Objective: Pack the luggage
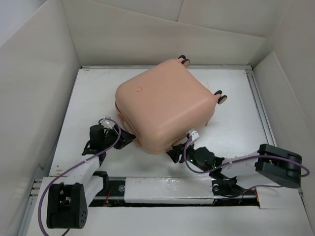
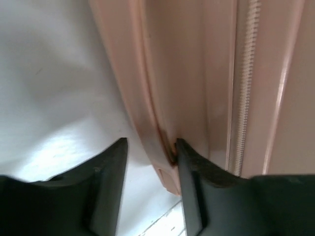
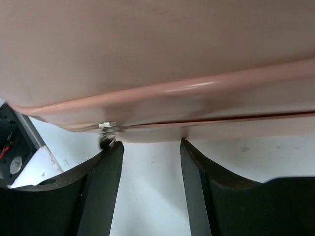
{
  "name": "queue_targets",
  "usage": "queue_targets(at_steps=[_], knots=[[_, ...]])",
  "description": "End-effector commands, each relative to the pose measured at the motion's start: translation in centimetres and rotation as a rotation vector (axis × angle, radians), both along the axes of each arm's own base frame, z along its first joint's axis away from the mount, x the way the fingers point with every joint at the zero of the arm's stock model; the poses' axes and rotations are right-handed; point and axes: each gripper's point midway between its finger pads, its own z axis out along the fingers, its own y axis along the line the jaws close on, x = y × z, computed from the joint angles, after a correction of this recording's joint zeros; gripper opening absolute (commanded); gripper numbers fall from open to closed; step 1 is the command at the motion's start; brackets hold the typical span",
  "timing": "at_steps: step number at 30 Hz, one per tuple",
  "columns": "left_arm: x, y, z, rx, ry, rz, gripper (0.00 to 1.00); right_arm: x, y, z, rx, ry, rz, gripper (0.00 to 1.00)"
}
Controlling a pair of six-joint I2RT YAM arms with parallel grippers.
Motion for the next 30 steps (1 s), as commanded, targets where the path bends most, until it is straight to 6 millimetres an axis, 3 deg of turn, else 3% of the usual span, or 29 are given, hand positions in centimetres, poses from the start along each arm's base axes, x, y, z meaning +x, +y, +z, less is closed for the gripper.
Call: queue_targets(at_steps=[1,3,8,9,10,14,16,17,22,30], knots=[[1.5,-0.1,-0.2,0.018,-0.097,-0.012,0.36,0.6,2.3,5.1,0.184,-0.08,-0.041,0.55],[1.5,-0.1,-1.2,0.025,-0.074,-0.017,0.26,0.5,2.3,5.6,0.203,-0.09,-0.063,0.55],[2.2,0.2,0.2,0.038,-0.13,0.004,0.15,-2.5,3.0,6.4,0.174,-0.084,-0.04,0.55],[2.3,0.4,0.5,0.044,-0.144,0.015,0.13,-2.2,2.7,7.0,0.171,-0.074,-0.095,0.55],[2.8,0.5,1.6,0.048,-0.181,0.024,0.1,-2.7,1.8,5.8,0.083,-0.05,-0.11,0.59],[3.2,0.8,2.9,0.058,-0.2,0.041,0.0,-3.5,-0.3,5.3,0.073,0.011,-0.161,0.68],[3.4,0.9,3.0,0.065,-0.197,0.051,0.0,-2.8,-2.0,4.9,0.066,0.001,-0.228,0.69],[3.4,0.9,3.0,0.065,-0.197,0.051,0.0,-2.6,-2.5,5.7,0.086,-0.003,-0.243,0.69],[3.4,1.3,2.8,0.086,-0.205,0.07,0.0,-2.3,-3.5,5.7,0.069,-0.002,-0.255,0.69],[2.3,0.9,2.8,0.071,-0.222,0.034,0.0,-2.5,-1.0,6.0,-0.014,-0.059,-0.166,0.55]])
